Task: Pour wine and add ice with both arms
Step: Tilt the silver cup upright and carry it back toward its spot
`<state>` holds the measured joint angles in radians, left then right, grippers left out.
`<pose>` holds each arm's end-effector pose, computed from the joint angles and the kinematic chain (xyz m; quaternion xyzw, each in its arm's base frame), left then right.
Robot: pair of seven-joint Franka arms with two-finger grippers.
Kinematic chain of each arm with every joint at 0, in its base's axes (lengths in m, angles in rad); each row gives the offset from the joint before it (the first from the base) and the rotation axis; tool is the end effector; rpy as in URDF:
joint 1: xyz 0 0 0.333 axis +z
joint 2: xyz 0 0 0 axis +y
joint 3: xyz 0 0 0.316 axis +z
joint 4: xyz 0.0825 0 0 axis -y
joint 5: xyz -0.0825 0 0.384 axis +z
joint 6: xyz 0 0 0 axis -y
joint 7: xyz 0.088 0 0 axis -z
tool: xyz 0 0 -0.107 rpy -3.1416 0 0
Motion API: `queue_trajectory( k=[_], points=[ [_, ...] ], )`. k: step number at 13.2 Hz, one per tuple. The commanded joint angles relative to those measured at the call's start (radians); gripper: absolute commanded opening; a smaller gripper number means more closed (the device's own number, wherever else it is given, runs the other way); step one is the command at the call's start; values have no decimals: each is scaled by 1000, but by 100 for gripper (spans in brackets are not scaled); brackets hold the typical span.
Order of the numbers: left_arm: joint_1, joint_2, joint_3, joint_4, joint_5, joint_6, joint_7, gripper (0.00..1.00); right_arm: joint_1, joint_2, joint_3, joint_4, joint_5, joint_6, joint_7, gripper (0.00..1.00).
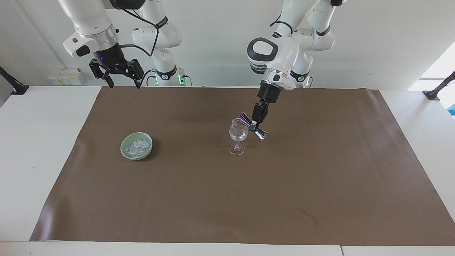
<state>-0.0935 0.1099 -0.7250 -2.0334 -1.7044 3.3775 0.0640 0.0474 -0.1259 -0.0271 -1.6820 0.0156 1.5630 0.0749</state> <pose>0.4584 -0.3143 0.4484 0.7728 0.4194 0.2241 0.4204 0.5135 0.0112 0.6386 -0.9996 0.0271 -0.0030 0.0096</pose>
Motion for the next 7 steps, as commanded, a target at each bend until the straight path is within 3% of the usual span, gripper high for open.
queue_trajectory(
  k=[1,7],
  points=[
    [11,-21,27,4,-27,-81,-58,0,-1,-23,1,-21,-5,-11,-14,100],
    [9,-71,137,-36,-31,-256,-145,0,-1,-23,1,-21,-5,-11,-14,100]
  ],
)
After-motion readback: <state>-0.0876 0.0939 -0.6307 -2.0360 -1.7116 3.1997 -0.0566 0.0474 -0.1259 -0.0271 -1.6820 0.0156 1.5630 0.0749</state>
